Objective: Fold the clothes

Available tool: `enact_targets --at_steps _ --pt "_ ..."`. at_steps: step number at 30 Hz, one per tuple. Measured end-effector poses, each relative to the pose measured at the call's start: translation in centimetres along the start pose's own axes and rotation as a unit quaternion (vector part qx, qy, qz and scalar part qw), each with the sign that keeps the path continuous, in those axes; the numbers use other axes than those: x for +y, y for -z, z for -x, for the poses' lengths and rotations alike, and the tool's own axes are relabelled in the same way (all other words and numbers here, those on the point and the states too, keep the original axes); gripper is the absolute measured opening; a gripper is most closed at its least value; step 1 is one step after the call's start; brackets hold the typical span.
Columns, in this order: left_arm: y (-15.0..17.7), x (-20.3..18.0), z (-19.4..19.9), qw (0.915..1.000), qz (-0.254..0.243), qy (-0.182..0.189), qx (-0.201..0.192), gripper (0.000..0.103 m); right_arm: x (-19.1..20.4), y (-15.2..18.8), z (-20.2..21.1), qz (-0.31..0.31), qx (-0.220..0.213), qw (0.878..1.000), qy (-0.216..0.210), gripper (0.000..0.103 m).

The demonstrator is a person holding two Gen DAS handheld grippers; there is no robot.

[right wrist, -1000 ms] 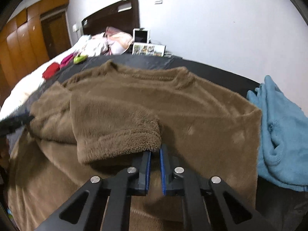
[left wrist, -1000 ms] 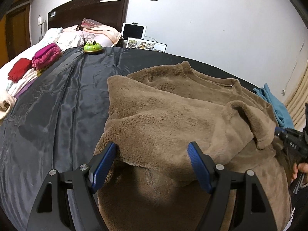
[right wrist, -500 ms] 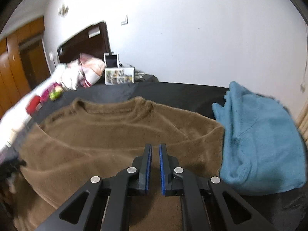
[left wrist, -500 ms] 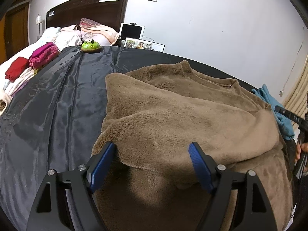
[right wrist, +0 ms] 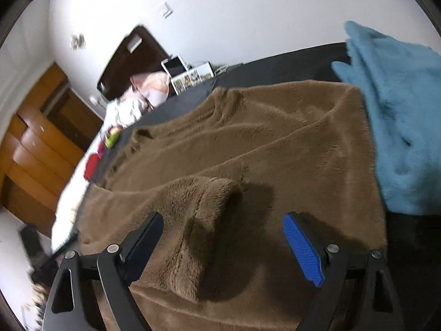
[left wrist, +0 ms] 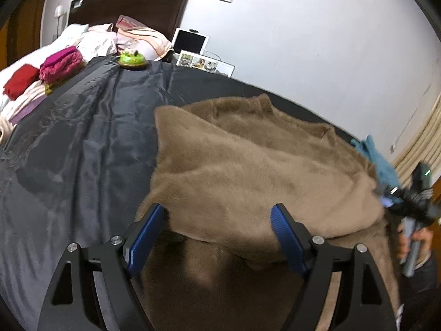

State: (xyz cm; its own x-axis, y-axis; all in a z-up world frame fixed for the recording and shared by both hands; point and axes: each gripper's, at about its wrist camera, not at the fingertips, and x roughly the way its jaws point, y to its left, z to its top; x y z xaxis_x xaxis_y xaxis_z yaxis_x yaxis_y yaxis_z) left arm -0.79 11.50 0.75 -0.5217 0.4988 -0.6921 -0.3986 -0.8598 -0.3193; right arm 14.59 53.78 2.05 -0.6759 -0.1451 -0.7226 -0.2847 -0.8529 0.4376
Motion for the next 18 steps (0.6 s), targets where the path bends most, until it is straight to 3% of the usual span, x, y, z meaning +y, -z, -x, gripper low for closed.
enact_targets --at_steps 5,8,12,13,15,18 --pt "-3.7 1.9 0.4 0.9985 0.001 -0.053 -0.016 0.083 3.0 0.8 -2.2 0.060 0.012 0.997 0.038 0.089" --pt "-5.8 2.9 -2.5 0.9979 0.016 -0.060 0.018 0.083 4.2 1.2 -2.9 0.087 0.011 0.994 0.067 0.060" --pt "-7.3 3.0 -7.7 0.9946 0.032 -0.064 0.075 0.082 4.9 1.3 -2.3 0.097 0.006 0.993 0.068 0.026" --pt "-7.3 2.8 -8.3 0.9941 0.033 -0.068 0.077 0.079 5.1 1.1 -1.9 0.099 0.000 0.993 0.068 0.023" --pt "-7.3 2.4 -9.2 0.9934 0.033 -0.077 0.078 0.042 5.5 0.7 -0.5 0.104 -0.023 0.992 0.073 0.017" --pt "-7.3 1.8 -10.0 0.9925 0.032 -0.094 0.072 0.025 6.2 -0.1 2.0 0.116 -0.070 0.987 0.092 0.014"
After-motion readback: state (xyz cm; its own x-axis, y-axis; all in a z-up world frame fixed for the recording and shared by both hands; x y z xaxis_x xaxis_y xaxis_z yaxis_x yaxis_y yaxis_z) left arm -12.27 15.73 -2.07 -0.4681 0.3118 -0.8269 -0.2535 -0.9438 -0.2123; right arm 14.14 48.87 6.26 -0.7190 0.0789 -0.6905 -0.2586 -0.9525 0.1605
